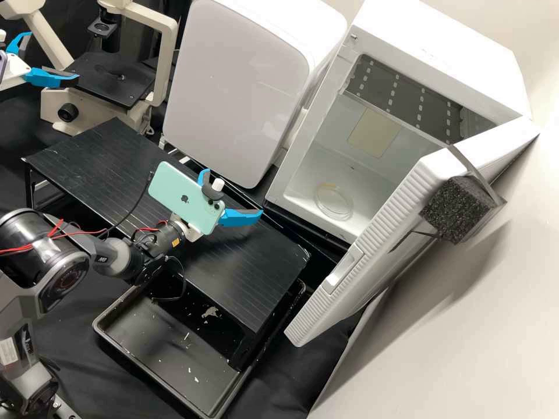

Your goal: Close the incubator door

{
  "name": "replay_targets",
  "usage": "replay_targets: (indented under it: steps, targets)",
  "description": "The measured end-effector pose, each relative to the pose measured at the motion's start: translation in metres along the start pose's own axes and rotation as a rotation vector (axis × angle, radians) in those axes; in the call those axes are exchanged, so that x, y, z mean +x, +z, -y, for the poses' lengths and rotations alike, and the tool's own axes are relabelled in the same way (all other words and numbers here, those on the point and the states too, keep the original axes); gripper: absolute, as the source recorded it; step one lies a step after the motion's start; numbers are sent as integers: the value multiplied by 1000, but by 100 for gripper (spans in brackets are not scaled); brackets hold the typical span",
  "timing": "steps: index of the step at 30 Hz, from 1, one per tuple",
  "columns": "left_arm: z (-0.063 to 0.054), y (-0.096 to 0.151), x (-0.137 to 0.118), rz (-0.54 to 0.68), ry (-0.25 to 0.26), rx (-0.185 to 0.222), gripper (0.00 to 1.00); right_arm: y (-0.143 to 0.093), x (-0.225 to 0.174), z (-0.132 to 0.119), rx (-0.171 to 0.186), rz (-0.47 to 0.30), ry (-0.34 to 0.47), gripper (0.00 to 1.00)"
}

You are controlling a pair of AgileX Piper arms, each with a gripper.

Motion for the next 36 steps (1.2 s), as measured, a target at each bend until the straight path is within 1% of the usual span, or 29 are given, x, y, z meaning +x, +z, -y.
replay_targets:
  steps: [8, 11, 13, 15, 18, 19, 21, 23, 25, 26, 27, 29, 31, 33, 34, 35, 36]
  targets:
    - [0, 0, 0, 0, 0, 0, 100, 0, -1, 0, 0, -2, 3, 100]
    - [0, 0, 0, 0, 0, 0, 100, 7, -13, 0, -7, -4, 18, 100]
    - [0, 0, 0, 0, 0, 0, 100, 14, -30, -3, 7, -12, 42, 100]
    - [0, 0, 0, 0, 0, 0, 100, 21, -51, -7, 30, -19, 74, 100]
    - [0, 0, 0, 0, 0, 0, 100, 32, -89, -22, 53, -3, 140, 100]
    - [0, 0, 0, 0, 0, 0, 100, 34, -101, -27, 55, 2, 168, 100]
    - [0, 0, 0, 0, 0, 0, 100, 36, -128, -39, 59, 3, 259, 100]
    - [0, 0, 0, 0, 0, 0, 100, 39, -152, -51, 66, 21, 372, 100]
    - [0, 0, 0, 0, 0, 0, 100, 36, -172, -66, 43, 7, 488, 100]
    - [0, 0, 0, 0, 0, 0, 100, 36, -179, -72, 38, 6, 545, 100]
    - [0, 0, 0, 0, 0, 0, 100, 37, -185, -77, 31, 5, 585, 100]
    - [0, 0, 0, 0, 0, 0, 100, 40, -191, -83, 24, 25, 635, 100]
    - [0, 0, 0, 0, 0, 0, 100, 46, -195, -87, 31, 63, 671, 100]
    - [0, 0, 0, 0, 0, 0, 100, 55, -194, -88, 54, 106, 669, 100]
    - [0, 0, 0, 0, 0, 0, 100, 60, -193, -87, 71, 130, 660, 100]
    - [0, 0, 0, 0, 0, 0, 100, 67, -190, -85, 95, 157, 642, 100]
    - [0, 0, 0, 0, 0, 0, 100, 72, -187, -85, 106, 182, 627, 100]
